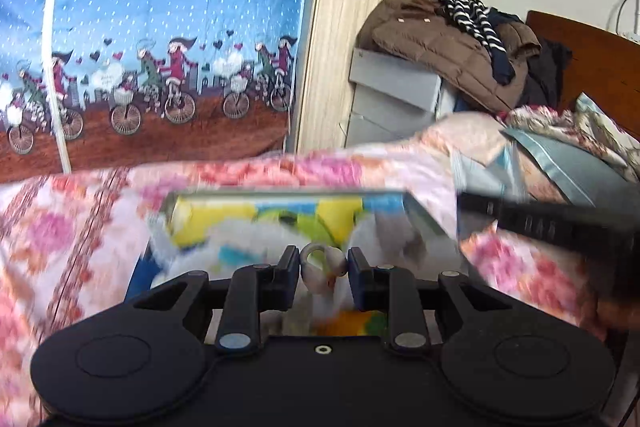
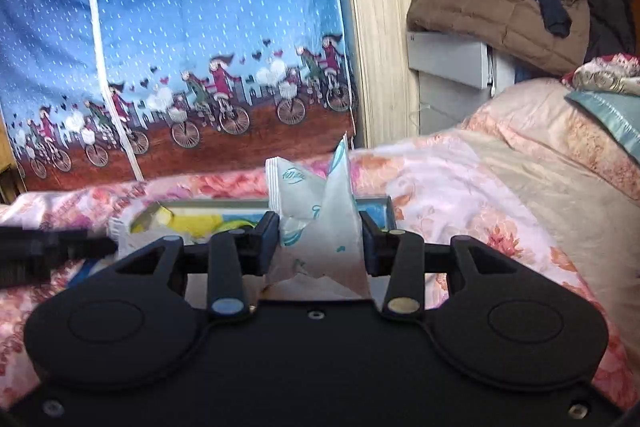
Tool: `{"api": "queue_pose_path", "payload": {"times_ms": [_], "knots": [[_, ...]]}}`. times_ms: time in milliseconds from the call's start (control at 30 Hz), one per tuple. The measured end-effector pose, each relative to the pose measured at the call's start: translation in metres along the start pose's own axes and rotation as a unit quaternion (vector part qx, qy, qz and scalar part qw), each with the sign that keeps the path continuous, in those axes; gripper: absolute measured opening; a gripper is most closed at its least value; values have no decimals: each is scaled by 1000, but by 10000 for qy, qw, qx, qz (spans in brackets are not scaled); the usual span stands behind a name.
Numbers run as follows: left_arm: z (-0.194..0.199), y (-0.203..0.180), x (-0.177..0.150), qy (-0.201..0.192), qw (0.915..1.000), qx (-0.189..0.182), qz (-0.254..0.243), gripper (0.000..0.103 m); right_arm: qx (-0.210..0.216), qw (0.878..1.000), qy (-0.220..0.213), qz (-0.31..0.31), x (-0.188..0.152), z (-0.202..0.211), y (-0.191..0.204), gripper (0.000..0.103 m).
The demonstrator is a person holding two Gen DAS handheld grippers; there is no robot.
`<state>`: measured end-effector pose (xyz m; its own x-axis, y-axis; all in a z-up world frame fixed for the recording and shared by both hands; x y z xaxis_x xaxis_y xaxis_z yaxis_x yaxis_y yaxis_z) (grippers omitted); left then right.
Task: Organize soft objects
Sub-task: 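Carry the small item with the left tool while the right tool carries the wipe packet into the tray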
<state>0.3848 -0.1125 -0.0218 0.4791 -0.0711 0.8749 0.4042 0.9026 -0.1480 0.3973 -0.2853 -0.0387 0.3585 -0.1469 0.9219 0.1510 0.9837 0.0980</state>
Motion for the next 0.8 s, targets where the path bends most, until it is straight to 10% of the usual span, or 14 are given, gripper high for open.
{"api": "queue_pose_path", "payload": {"times_ms": [800], "knots": [[-104, 3, 26, 743, 9956, 545, 174, 36, 145, 9975, 661, -205, -19, -55, 6, 54]]}}
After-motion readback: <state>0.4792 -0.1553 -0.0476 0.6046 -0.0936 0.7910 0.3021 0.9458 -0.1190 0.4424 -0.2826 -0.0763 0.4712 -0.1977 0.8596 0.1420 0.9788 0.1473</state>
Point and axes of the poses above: each gripper's, at about its wrist camera, not at the fingertips, and z roughly against the way its jaws point, y to its left, x to its top, the point moved 8 cm from there along -z, roughly the way its jaws point, and after that the axes turned 4 degrees about -x, right-handed, at the moved point
